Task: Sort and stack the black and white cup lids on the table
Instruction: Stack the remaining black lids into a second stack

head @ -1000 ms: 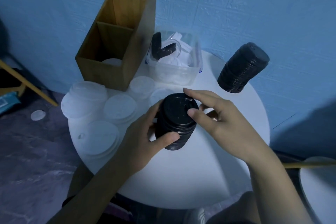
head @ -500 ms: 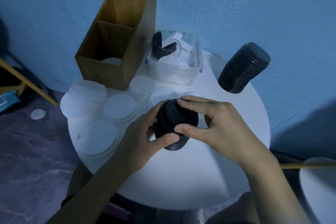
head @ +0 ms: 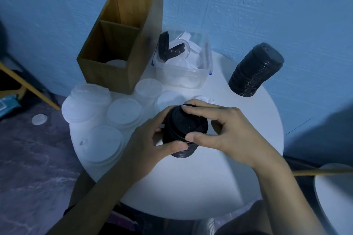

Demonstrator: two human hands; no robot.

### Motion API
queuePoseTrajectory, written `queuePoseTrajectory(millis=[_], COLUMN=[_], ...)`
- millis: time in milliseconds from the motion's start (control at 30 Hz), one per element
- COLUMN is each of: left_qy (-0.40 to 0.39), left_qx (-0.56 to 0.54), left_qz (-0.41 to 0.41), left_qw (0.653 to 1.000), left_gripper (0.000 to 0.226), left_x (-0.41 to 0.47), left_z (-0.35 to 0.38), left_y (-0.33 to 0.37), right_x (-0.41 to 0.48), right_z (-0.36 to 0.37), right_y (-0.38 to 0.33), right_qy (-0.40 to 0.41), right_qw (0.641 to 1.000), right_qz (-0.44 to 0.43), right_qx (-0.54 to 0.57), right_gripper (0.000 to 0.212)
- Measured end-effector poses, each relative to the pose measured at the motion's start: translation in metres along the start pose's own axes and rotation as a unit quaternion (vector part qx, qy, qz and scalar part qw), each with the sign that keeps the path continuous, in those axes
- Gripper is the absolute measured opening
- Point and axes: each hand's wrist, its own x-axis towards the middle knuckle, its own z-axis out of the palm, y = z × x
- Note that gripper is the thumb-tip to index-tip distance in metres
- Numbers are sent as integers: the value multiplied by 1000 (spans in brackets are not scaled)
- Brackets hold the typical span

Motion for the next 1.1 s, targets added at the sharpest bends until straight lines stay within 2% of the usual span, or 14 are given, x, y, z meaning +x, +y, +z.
queuePoseTrajectory(millis=[133,300,467,600,767,1100], left_qy=[-7,7,3,-13,-2,-24], left_qx=[4,5,25,53,67,41], left_qz=[9,11,22,42,46,31], left_qw=[1000,1000,999,998,997,998], left_gripper=[72,88,76,69,55,53], left_x=[0,-3,-2,-6,-7,-11], left_z=[0,1,0,1,1,-7], left_y=[0,-2,-1,-2,0,7], right_x=[2,-6,-13,-20,-25,-23], right_z=[1,8,20,26,26,31], right_y=[3,-1,8,12,19,27], right_qy=[-17,33,65,87,61,58], right_qw=[1000,999,994,985,985,984], right_qz=[-2,30,71,61,79,72], right_qx=[-19,-7,59,134,144,152], right_gripper=[53,52,60,54,65,67])
